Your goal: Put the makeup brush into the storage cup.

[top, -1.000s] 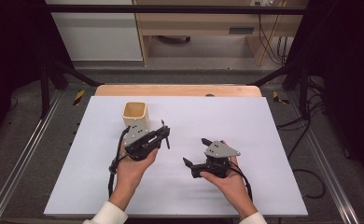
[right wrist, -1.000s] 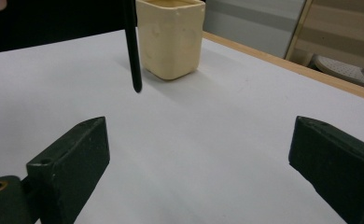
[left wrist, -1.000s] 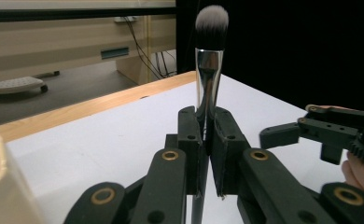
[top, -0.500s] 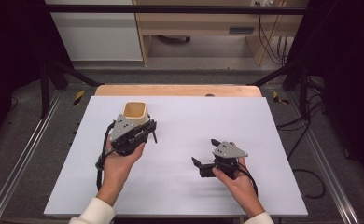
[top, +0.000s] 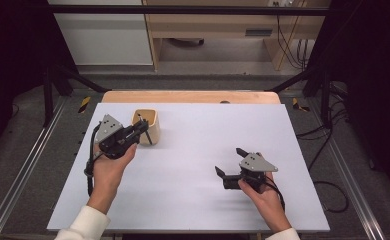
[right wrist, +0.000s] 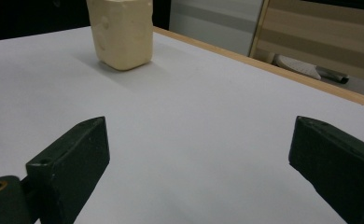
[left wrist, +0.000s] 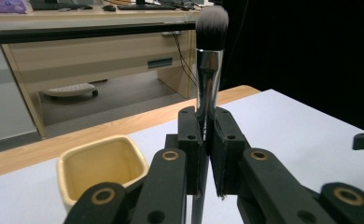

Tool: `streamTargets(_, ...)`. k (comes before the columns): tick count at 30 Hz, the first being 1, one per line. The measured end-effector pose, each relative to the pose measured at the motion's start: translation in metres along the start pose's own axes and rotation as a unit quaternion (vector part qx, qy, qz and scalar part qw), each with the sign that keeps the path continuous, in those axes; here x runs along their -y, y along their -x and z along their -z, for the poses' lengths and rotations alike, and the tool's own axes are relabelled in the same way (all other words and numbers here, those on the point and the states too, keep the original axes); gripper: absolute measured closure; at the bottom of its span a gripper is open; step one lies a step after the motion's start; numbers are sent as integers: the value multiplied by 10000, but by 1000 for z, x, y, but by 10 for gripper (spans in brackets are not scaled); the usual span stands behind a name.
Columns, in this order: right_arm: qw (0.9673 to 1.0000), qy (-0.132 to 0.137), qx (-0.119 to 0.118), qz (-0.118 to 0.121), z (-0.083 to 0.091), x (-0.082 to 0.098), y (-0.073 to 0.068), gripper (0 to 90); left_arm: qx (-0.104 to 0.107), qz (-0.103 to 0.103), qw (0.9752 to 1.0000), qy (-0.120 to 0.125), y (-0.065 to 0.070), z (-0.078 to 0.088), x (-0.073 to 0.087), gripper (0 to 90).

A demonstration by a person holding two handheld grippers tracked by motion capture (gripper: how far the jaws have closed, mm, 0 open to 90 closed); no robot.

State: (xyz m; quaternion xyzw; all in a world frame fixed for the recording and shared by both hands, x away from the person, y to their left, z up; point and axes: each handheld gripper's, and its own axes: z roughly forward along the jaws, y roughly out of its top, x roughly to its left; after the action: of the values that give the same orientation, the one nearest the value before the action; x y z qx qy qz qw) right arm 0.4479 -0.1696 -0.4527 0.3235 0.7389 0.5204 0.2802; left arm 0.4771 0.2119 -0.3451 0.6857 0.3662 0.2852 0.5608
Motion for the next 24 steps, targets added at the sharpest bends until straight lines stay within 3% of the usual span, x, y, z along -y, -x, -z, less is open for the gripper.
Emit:
streamTargets(12, 9997, 53, 234, 12, 14, 7, 13, 59, -91, -130, 9999, 65, -10, 1, -11, 835)
streamTargets(18, 9995, 90, 300, -56, 22, 10, 18, 60, -150, -127, 9998, 104, -15, -1, -16, 835)
streamTargets(24, 9990, 17, 415, -157, 31, 17, 28, 59, -203, -270, 9994, 93, -19, -5, -24, 835)
